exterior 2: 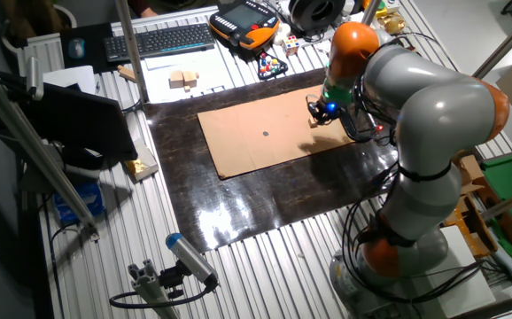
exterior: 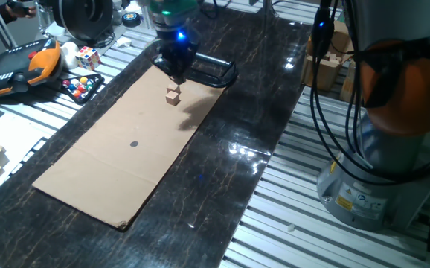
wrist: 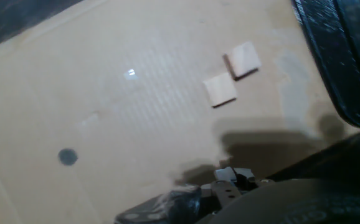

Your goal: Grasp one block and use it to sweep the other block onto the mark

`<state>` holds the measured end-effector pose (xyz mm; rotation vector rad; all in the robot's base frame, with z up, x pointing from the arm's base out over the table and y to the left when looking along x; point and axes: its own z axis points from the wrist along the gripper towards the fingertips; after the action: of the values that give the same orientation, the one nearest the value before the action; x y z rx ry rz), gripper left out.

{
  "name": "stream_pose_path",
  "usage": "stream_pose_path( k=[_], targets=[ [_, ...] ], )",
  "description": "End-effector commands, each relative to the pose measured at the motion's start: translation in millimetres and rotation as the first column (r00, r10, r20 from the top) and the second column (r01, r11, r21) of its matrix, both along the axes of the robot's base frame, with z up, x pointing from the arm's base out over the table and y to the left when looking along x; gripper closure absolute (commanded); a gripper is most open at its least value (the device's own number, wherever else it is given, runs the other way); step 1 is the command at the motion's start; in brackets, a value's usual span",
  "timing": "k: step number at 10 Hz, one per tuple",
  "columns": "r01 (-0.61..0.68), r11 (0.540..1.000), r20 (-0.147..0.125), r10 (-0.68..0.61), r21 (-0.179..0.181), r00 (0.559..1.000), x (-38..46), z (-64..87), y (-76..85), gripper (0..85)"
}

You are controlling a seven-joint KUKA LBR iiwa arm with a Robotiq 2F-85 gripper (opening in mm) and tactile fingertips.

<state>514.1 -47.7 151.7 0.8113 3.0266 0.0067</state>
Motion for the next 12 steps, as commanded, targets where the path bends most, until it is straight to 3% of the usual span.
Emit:
stream_pose_path(
  k=[1,2,4,6,8,9,10,12],
  targets=[
    [0.158,0.987,0.002,-0.158,-0.011,0.987,-1.5,-1.5,-1.5,84.0],
    [0.192,0.981,0.008,-0.192,-0.038,0.981,-1.9,-3.3,-2.5,84.0],
    [0.221,0.974,0.005,-0.221,-0.054,0.975,-1.8,-7.4,-3.6,84.0],
    [0.234,0.971,-0.019,-0.235,-0.036,0.972,-1.8,-10.2,-4.4,84.0],
    [0.23,0.973,-0.021,-0.231,-0.036,0.973,-1.8,-10.2,-4.4,84.0],
    [0.216,0.976,-0.037,-0.217,-0.027,0.975,-1.8,-10.2,-4.4,84.0],
    [0.246,0.969,-0.068,-0.245,0.008,0.967,-1.8,-10.2,-4.4,84.0],
    [0.251,0.968,-0.078,-0.25,0.008,0.965,-1.8,-10.2,-4.4,84.0]
  ],
)
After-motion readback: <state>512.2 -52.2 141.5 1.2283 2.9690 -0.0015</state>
